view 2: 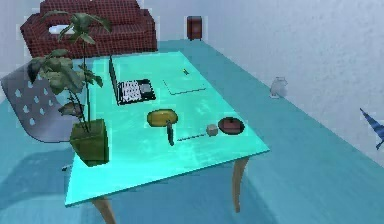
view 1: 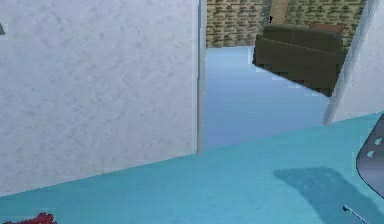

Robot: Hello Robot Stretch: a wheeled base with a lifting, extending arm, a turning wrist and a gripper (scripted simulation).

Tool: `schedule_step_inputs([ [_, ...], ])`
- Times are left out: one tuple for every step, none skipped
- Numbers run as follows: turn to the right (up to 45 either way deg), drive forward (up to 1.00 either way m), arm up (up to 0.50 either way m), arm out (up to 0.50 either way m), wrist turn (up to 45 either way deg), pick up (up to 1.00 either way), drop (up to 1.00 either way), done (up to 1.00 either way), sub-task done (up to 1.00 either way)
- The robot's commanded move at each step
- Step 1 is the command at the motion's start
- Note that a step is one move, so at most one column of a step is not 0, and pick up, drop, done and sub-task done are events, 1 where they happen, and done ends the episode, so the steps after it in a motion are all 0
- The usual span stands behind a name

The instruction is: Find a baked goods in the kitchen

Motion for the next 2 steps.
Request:
schedule_step_inputs([
  [-6.0, 0.0, 0.0, 0.0, 0.0, 0.0, 0.0, 0.0, 0.0],
  [0.0, 0.35, 0.0, 0.0, 0.0, 0.0, 0.0, 0.0, 0.0],
])
